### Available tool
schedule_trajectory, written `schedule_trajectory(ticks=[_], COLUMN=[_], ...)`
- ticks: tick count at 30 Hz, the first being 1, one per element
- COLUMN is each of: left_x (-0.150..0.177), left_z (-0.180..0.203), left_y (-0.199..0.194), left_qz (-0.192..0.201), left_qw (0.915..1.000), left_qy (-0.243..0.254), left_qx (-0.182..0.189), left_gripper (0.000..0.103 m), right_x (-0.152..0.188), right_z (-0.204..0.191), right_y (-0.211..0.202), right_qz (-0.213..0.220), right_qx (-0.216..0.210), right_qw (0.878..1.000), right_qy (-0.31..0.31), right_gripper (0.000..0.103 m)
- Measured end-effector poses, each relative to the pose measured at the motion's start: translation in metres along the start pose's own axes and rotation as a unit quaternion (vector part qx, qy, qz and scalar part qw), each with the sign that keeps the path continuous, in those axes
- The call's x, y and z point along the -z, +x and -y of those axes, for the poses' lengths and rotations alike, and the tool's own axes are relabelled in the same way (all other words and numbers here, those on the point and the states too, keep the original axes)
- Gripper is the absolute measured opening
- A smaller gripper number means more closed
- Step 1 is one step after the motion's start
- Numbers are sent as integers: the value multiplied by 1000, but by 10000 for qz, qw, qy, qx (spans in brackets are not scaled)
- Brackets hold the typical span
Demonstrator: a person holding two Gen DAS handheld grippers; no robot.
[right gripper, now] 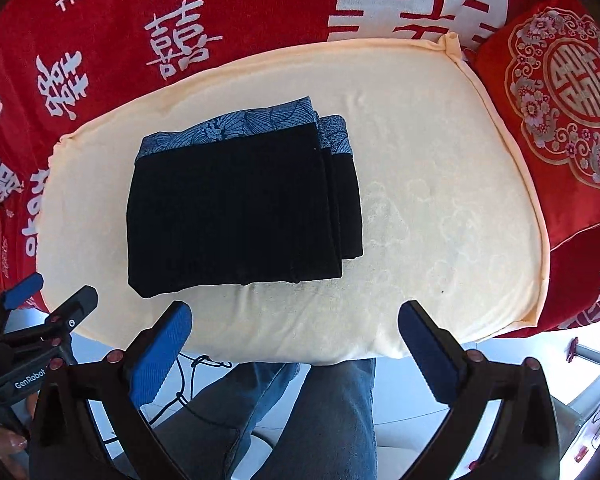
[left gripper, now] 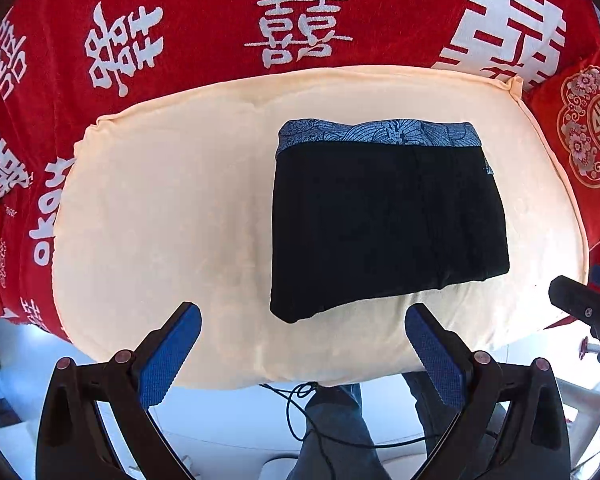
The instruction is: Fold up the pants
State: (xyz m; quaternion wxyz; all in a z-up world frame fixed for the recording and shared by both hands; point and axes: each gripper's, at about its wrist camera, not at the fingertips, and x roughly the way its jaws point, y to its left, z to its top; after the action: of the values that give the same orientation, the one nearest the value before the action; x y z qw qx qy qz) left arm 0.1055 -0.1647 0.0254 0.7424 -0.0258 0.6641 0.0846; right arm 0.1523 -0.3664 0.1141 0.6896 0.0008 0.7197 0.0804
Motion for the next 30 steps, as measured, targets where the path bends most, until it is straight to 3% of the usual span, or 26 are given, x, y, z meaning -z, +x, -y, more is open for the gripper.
schedule_trajectory(ticks=[11,30], left_x=[13,8], left_z=[-2,-7], left_y=[-8,-11], left_qz=[-113,-24], left_qw=[9999,9997], left_qy=[-104,-219], left_qx=[-41,48], left_gripper=[102,102], right_x=[-4,-12], right_z=[-18,-36], right_y=[-3,-5], right_qz=[-184,-258], right_qx=[172,283], right_qw=[9997,9989], right_qy=[-79,-274], right_gripper=[103,103])
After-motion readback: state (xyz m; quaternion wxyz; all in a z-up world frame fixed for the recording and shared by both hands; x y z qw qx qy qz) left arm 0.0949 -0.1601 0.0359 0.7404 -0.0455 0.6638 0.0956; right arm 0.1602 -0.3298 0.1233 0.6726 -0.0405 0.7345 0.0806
